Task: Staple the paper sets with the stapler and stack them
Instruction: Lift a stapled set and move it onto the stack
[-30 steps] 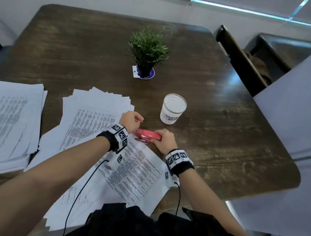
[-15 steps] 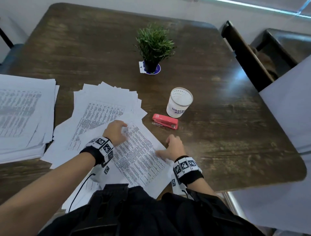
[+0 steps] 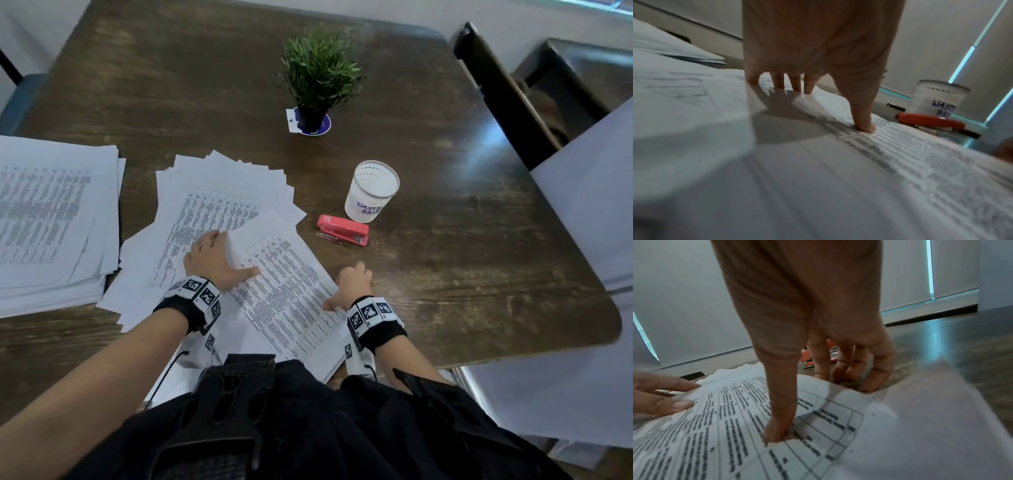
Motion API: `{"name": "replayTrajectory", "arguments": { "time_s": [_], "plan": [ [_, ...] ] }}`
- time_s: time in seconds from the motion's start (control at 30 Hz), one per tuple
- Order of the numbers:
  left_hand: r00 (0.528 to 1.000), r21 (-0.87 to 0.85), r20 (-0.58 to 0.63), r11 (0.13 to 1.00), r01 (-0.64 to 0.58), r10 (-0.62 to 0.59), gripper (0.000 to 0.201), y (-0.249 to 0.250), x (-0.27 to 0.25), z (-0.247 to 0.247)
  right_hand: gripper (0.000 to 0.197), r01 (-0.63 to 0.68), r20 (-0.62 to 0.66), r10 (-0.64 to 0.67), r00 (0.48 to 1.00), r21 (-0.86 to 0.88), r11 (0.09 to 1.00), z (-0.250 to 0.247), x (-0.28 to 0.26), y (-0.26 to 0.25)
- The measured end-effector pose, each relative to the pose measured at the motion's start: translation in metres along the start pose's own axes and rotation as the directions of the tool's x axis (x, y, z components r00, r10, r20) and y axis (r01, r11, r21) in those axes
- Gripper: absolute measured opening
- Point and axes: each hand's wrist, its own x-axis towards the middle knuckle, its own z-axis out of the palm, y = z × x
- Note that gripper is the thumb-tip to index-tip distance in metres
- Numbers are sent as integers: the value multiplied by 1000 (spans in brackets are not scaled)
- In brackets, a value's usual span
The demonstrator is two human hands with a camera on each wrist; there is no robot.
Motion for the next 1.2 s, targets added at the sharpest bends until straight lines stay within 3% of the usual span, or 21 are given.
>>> {"name": "replayTrajectory", "arguments": {
  "time_s": [0.1,0.2,0.3,0.37,0.47,0.6,0.7,0.77,0.87,0.97,1.1,1.2],
  "plan": [
    [1000,30,-28,999,-10,11,111,-5,-7,-5,58,19,63,-20,998,5,1000,-2,0,-3],
    [997,-27,-42,998,60,-61,107,-13,-5,-14,60,33,74,-35,997,26,999,-1,2,-5],
    [992,-97,85,990,99,-91,98,-23,-3,-26,46,102,-20,-103,994,-43,994,2,6,-4],
    [987,-193,139,976,102,-76,76,-25,-5,-30,27,149,-80,-156,985,-85,985,2,5,-5],
    [994,-367,109,929,46,-6,44,-25,-10,-34,23,179,-96,-185,978,-65,982,3,7,-5],
    [995,-440,79,898,-26,67,35,-29,-14,-43,57,129,-177,-112,978,86,988,-1,15,4],
    [998,-618,-9,784,-56,64,37,-35,-14,-51,83,50,-353,57,934,286,957,-7,14,12],
    [998,-745,-48,664,-65,44,34,-37,-16,-57,104,36,-369,186,911,519,854,-13,16,17],
    [996,-853,-66,515,-85,55,24,-38,-19,-68,112,3,-200,242,949,776,631,-19,22,24],
    [995,-896,-70,433,-96,76,24,-39,-16,-76,89,14,-68,111,991,904,428,-22,19,19],
    [993,-926,-79,362,-107,91,24,-37,-13,-86,80,83,-80,-22,997,967,241,-30,20,11],
    [992,-945,-64,312,-96,110,34,-40,-10,-92,79,103,-86,-115,990,982,156,-35,21,7]
  ]
}}
